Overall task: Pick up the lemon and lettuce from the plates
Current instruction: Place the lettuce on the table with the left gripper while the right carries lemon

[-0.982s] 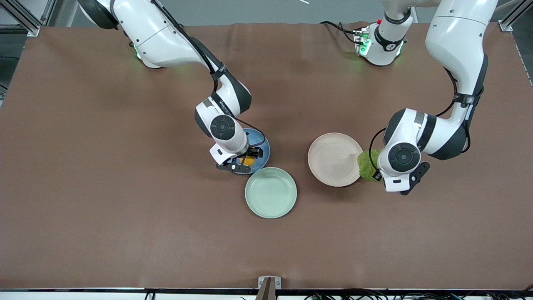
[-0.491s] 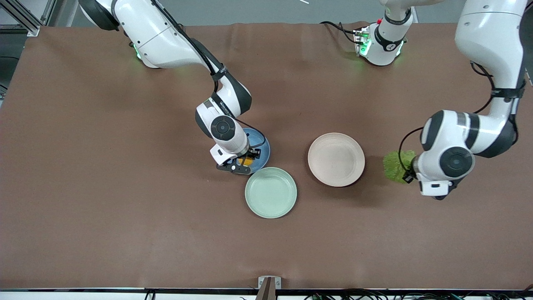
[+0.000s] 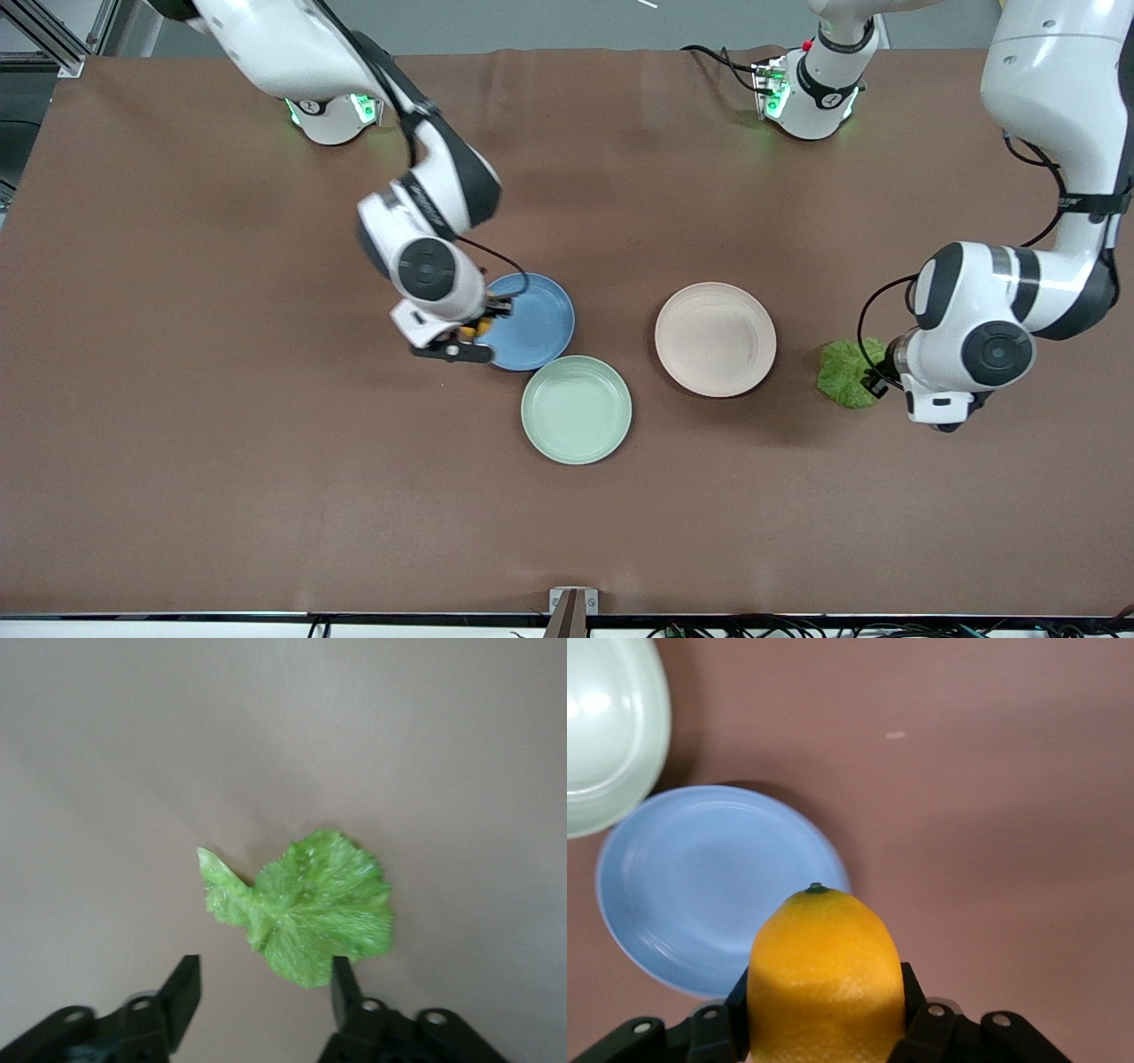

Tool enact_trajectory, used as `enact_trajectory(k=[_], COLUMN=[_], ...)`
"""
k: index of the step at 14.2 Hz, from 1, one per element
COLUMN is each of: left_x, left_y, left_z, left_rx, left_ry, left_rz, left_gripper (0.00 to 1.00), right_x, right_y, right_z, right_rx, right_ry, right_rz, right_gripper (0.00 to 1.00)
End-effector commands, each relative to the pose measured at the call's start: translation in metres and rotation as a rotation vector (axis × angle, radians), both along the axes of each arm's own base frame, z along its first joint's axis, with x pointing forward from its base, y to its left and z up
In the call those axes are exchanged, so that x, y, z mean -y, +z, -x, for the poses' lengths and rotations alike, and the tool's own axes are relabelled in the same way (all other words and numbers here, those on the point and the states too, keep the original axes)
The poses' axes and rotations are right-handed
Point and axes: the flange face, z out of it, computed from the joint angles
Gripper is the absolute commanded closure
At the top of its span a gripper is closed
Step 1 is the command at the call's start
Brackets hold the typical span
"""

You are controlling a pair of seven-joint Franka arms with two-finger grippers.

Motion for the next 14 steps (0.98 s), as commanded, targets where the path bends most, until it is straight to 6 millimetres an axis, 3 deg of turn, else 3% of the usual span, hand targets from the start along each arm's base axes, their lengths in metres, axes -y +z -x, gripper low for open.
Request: enact_trajectory(k=[1,3,5,6,8,12,13,14], left_x=[0.002,0.005,-0.001,-0.002,-0.007,-0.016,-0.032,-0.035], left_y=[0.089,0.138,0.179,0.195,0.232,0.292,0.3,0.304], left_z=[-0.01,-0.016,-0.009,-0.006,0.008,0.041,0.049,0.059], left_rx=[0.048,0.103,0.133,0.147,0.163,0.145,0.123,0.082], left_ry=[0.024,-0.072,-0.221,-0.282,-0.388,-0.63,-0.652,-0.697], left_rz=[0.027,0.056,0.066,0.066,0.06,0.048,0.054,0.088], left_gripper=[0.0,0.0,0.0,0.0,0.0,0.0,0.0,0.0], right_x=[0.12,0.2,0.269,0.304,0.352,0.397,0.4,0.402], right_y=[0.044,0.037,0.022,0.006,-0.036,-0.113,-0.128,-0.142], right_z=[-0.012,-0.027,-0.039,-0.041,-0.034,-0.013,-0.012,-0.012], right_rx=[-0.032,-0.015,0.006,0.04,0.1,0.15,0.151,0.159], right_ry=[0.08,0.096,0.115,0.127,0.122,0.07,0.063,0.058], right_rz=[-0.024,0.018,-0.015,-0.032,-0.022,-0.022,-0.028,-0.034], right_gripper=[0.76,0.76,0.76,0.75,0.75,0.73,0.73,0.73])
